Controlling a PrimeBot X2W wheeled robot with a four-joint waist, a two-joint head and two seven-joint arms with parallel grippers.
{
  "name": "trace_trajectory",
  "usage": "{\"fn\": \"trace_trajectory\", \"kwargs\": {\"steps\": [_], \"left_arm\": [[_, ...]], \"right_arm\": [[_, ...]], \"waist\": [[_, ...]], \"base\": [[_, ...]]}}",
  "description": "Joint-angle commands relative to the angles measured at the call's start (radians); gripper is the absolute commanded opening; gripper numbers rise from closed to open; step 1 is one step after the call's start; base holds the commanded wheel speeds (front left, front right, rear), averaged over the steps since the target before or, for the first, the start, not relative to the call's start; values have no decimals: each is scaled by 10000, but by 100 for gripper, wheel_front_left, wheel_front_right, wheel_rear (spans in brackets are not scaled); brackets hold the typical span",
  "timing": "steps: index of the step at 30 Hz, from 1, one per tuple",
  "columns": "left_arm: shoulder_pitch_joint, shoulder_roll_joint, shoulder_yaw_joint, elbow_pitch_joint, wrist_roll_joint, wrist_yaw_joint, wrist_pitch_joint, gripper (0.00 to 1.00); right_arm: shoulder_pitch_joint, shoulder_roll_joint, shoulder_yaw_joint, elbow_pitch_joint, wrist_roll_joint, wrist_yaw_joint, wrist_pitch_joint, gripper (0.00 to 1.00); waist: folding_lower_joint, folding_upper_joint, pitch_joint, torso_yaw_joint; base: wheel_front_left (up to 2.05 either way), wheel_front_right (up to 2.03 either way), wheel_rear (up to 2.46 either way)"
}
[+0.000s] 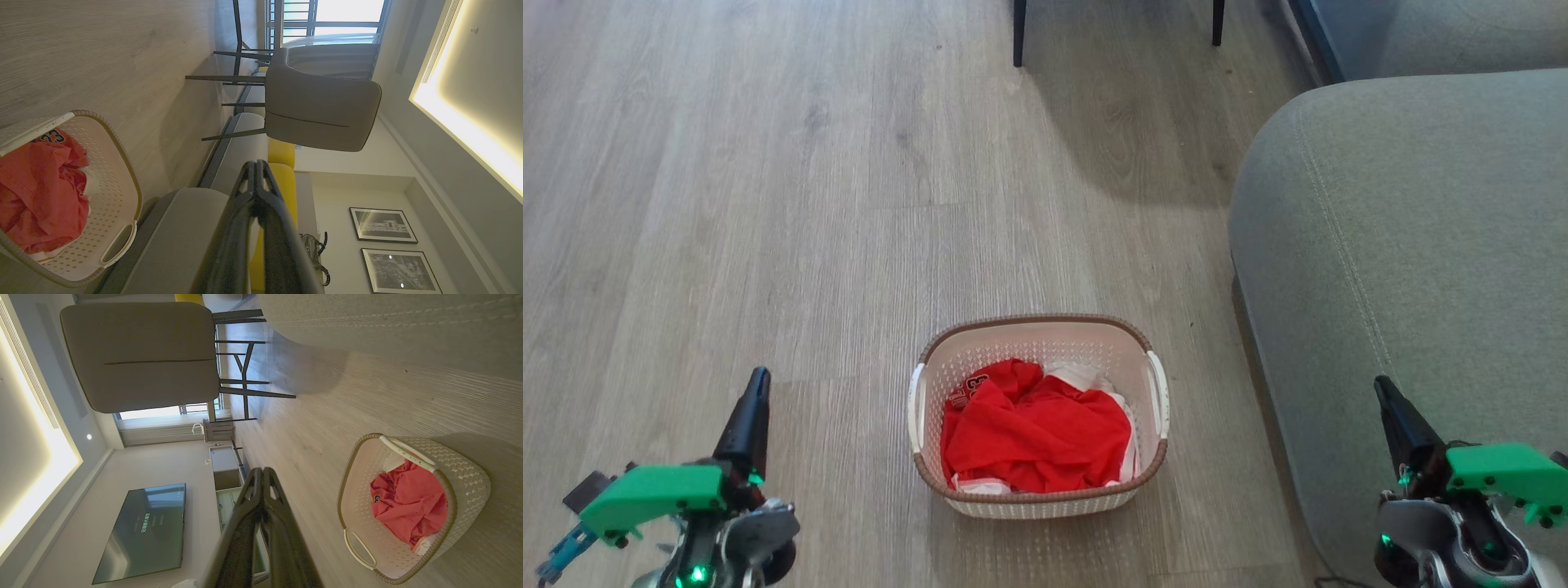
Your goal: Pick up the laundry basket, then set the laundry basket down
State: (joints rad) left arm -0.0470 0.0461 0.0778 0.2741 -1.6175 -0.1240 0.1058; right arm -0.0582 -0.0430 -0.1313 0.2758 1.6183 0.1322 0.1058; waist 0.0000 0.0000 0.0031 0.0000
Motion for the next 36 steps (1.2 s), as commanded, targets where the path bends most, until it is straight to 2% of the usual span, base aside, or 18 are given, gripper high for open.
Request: {"fn": "trace_trajectory", "kwargs": {"steps": [1, 36], "left_arm": [[-611, 42, 371, -291, 98, -67, 83, 0], [-611, 41, 372, -291, 99, -67, 84, 0]], "right_arm": [[-498, -72, 164, -310, -106, -15, 83, 0], [-498, -72, 163, -310, -106, -15, 84, 0]], "waist": [[0, 0, 0, 0], [0, 0, 0, 0]], "base": [[0, 0, 0], [0, 0, 0]]}}
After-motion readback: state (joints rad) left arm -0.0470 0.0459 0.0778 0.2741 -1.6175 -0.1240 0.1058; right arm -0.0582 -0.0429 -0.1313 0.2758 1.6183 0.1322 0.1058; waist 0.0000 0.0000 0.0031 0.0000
